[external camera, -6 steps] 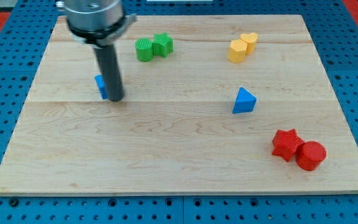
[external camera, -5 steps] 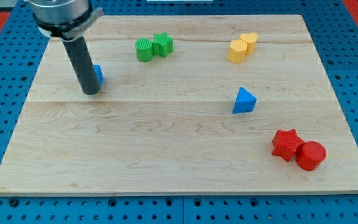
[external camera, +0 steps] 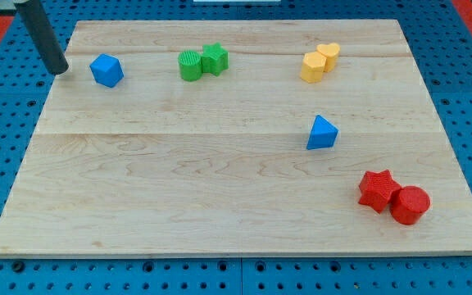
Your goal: Move your arm on top of the blue cube
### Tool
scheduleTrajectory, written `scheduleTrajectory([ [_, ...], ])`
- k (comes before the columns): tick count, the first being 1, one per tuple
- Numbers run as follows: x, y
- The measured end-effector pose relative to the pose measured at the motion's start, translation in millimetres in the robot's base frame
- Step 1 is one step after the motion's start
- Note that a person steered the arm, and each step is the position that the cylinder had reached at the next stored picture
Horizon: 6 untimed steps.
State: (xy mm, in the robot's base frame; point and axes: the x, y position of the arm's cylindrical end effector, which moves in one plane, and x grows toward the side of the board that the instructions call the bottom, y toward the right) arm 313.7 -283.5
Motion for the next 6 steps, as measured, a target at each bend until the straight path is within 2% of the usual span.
scheduleTrajectory([
  [4,-9,9],
  [6,-72,70],
])
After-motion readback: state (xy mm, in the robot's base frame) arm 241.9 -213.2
